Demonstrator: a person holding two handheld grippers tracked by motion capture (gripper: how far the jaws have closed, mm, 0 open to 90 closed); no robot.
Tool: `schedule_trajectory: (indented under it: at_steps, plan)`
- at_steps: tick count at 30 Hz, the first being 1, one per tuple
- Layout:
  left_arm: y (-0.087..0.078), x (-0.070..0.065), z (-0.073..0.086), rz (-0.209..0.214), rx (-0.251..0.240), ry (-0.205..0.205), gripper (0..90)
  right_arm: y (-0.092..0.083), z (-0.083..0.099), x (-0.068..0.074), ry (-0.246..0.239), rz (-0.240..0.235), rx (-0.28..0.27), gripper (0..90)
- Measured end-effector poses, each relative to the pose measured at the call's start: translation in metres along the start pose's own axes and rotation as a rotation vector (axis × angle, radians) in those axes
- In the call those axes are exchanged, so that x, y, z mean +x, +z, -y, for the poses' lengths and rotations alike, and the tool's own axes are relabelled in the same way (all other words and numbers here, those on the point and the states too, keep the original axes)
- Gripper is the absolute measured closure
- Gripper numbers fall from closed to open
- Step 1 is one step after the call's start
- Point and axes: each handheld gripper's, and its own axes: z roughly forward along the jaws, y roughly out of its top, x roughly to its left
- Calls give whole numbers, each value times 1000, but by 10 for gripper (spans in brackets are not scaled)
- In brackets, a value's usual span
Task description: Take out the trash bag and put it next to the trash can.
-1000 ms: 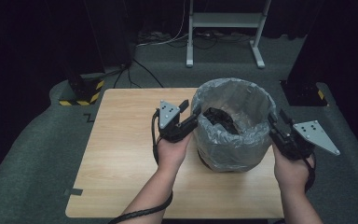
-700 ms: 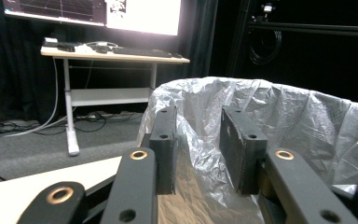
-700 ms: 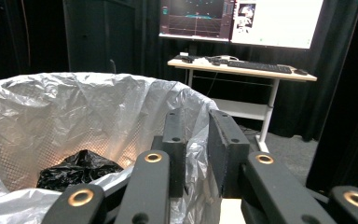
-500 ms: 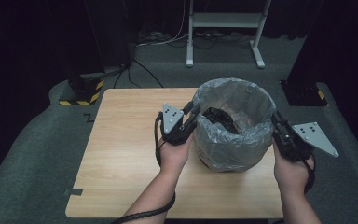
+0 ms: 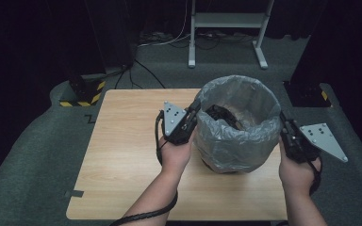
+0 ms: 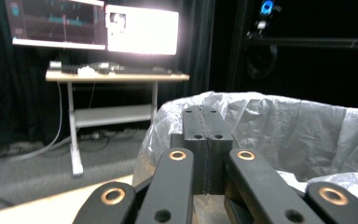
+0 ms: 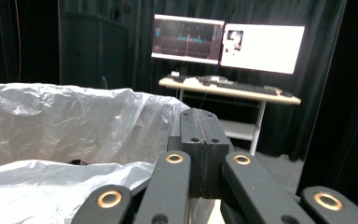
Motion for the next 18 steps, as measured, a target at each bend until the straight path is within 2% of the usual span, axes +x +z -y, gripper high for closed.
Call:
schedule_trajectory:
  at_steps: [3,4,5,6,11,13,14,18]
  plan:
    - [-3,-2,-8,6,-23,14,896,-5,-11,0,-3,5,-41,900]
    - [-6,-5,-18,15,-54,12,897,-7,-16,0,1,7,-58,900]
    - [-6,-5,-18,15,-54,12,896,-7,-16,0,1,7,-58,900]
    - [-10,-7,-25,23,-82,14,896,-11,-24,1,2,6,-89,900]
    - [-22,-11,-47,44,-162,20,896,-22,-44,4,0,11,-169,900]
    - [-24,-11,-50,47,-170,22,896,-24,-48,5,-3,12,-182,900]
    - [-28,-14,-57,57,-193,28,896,-29,-56,7,-7,10,-211,900]
    - [-37,-18,-64,67,-229,51,896,-36,-69,10,-20,9,-250,900]
